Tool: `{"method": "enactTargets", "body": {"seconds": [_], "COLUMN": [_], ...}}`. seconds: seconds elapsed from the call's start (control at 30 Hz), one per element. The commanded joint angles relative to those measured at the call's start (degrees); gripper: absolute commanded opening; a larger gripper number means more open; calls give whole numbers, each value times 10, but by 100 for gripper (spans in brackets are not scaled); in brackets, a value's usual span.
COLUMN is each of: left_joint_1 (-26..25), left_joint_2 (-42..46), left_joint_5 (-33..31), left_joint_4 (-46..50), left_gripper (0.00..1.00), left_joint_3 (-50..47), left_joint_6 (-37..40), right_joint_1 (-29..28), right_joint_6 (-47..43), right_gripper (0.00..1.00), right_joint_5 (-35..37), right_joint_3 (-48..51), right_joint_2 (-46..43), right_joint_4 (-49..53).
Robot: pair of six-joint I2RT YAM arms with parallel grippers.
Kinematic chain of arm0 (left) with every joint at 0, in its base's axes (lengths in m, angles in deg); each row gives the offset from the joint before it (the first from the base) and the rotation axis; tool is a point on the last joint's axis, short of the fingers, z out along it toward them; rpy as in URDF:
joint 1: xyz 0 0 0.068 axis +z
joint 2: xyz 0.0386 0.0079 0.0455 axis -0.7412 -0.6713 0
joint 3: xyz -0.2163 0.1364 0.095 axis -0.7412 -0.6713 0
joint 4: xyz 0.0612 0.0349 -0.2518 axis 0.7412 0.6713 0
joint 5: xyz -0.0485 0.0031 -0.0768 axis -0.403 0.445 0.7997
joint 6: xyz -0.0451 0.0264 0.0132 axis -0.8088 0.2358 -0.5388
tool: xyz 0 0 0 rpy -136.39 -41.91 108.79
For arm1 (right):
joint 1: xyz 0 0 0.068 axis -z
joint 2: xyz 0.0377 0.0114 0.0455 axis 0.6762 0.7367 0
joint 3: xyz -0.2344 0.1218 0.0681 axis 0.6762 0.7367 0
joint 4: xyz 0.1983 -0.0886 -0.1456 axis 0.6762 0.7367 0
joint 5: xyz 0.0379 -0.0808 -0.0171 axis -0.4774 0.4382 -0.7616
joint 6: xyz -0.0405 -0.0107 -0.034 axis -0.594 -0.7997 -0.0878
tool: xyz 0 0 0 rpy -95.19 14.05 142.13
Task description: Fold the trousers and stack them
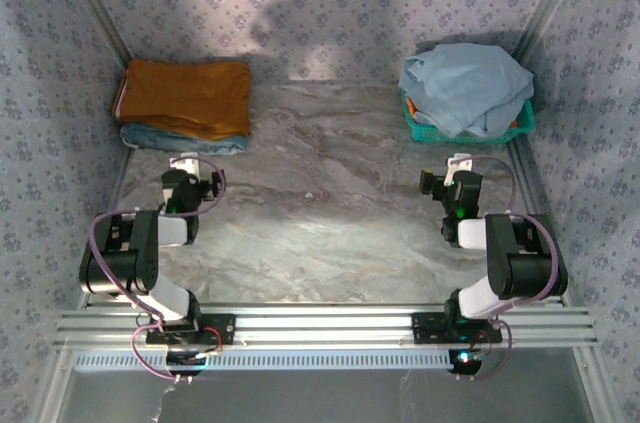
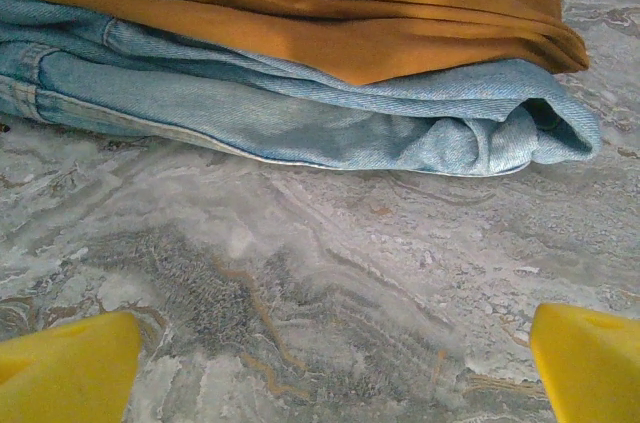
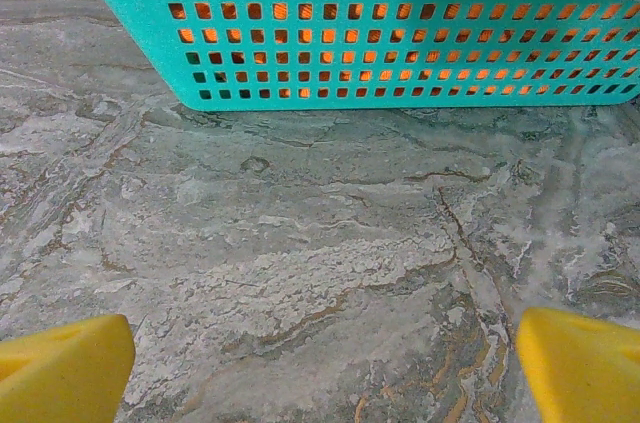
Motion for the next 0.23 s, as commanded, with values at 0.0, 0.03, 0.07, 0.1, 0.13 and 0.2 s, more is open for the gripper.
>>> {"method": "enactTargets", "body": {"seconds": [0.0, 0.03, 0.07, 0.1, 0.13, 0.2], "left_joint_1": [-3, -2, -3, -3, -3, -4], "left_joint_2": [-1, -1, -1, -1, -1, -1], "left_joint_5": [2, 2, 2, 2, 0, -2], "left_joint_4": [-1, -1, -1, -1, -1, -2], "left_gripper": [99, 100, 100, 99, 99, 100], "left_joint_3": [13, 12, 13, 13, 13, 12], "left_joint_6": [-5, -5, -5, -4, -4, -4], "right_joint_1": [-2, -2, -2, -2, -2, -2], "right_joint_6": [0, -1, 0, 0, 0, 0], "right_gripper": [100, 100, 99, 100, 100, 100], "right_joint_5": [11, 11, 11, 11, 11, 11], "right_joint_3": [-12, -12, -12, -12, -12, -12], "right_joint_2": [7, 7, 7, 7, 7, 7], "right_joint_4": [2, 2, 2, 2, 2, 2]}}
